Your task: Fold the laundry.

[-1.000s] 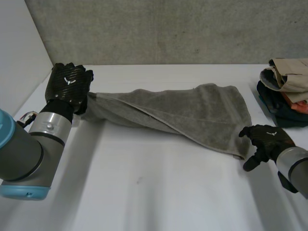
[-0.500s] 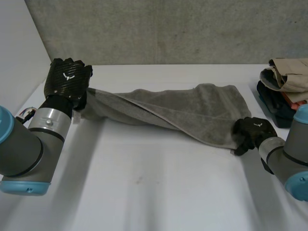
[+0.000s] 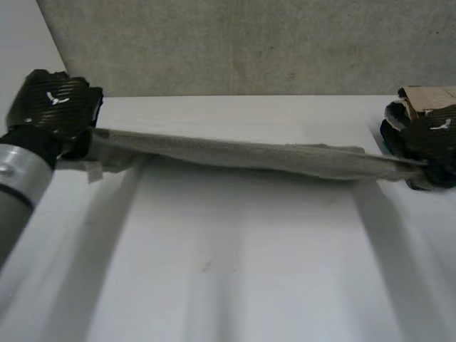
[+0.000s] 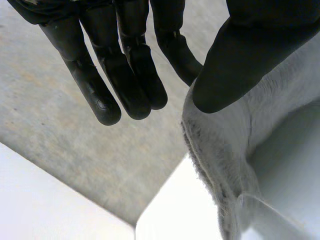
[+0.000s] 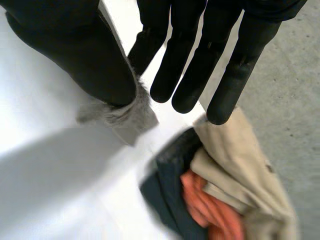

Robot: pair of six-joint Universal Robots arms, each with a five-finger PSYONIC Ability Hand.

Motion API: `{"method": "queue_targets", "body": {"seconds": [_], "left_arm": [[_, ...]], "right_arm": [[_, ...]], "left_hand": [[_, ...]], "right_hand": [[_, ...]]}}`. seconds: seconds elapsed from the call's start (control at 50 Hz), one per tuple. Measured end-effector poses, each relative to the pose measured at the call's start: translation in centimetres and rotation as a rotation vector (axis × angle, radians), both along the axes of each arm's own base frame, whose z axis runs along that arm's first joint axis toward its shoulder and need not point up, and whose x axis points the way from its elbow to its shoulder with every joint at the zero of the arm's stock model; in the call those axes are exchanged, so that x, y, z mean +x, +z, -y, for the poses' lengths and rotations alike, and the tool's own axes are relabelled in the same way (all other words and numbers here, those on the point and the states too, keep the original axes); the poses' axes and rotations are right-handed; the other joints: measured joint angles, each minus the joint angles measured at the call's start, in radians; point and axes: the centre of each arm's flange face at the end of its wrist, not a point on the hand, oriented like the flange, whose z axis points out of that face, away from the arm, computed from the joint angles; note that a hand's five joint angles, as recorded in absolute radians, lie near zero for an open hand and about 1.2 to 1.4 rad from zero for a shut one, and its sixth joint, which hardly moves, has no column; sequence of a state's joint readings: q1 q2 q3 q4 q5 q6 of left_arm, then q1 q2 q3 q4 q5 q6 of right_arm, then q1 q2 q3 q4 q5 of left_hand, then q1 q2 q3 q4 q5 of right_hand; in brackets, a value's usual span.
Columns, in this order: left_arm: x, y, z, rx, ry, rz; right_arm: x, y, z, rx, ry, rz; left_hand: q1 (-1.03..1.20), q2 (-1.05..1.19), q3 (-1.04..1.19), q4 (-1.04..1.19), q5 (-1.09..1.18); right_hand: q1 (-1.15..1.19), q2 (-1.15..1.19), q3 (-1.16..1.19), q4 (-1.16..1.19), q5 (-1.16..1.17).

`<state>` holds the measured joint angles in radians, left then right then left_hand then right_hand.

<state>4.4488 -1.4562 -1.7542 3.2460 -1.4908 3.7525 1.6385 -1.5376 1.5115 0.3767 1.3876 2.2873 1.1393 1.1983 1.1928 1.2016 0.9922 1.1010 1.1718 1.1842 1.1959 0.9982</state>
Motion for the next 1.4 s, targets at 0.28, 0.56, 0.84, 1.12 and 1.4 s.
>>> {"method": "queue_targets", "body": {"seconds": [0.28, 0.56, 0.84, 1.12, 1.4], "left_arm": [[0.1, -4.3, -1.5, 0.179, -0.122, 0.313], [-6.2, -1.8, 12.3, -0.258, -0.088, 0.191], [-5.1, 10.2, 15.6, -0.751, 0.101, -0.232], [-5.8, -4.0, 14.0, -0.312, 0.021, -0.050], [-2.9, -13.4, 5.4, 0.037, -0.033, 0.370]], "right_arm": [[0.0, -1.8, 0.3, 0.145, 0.035, -0.096], [6.1, 0.7, 11.3, -0.346, -0.067, 0.073], [7.5, 11.2, 13.3, -1.010, -0.056, 0.428], [9.0, -4.9, 14.5, -0.496, 0.018, 0.260], [6.6, -12.6, 6.4, 0.053, 0.055, -0.059]], "left_hand": [[0.000, 0.000, 0.000, 0.000, 0.005], [0.000, 0.000, 0.001, 0.000, 0.005], [0.000, 0.000, 0.001, 0.001, 0.005], [0.000, 0.000, 0.001, 0.001, 0.005], [0.000, 0.000, 0.001, 0.001, 0.005]], "right_hand": [[0.000, 0.001, 0.000, 0.000, 0.027], [0.000, 0.001, 0.000, 0.000, 0.027], [0.000, 0.001, 0.000, 0.001, 0.028], [0.000, 0.001, 0.000, 0.001, 0.028], [0.000, 0.001, 0.000, 0.001, 0.028]]}}
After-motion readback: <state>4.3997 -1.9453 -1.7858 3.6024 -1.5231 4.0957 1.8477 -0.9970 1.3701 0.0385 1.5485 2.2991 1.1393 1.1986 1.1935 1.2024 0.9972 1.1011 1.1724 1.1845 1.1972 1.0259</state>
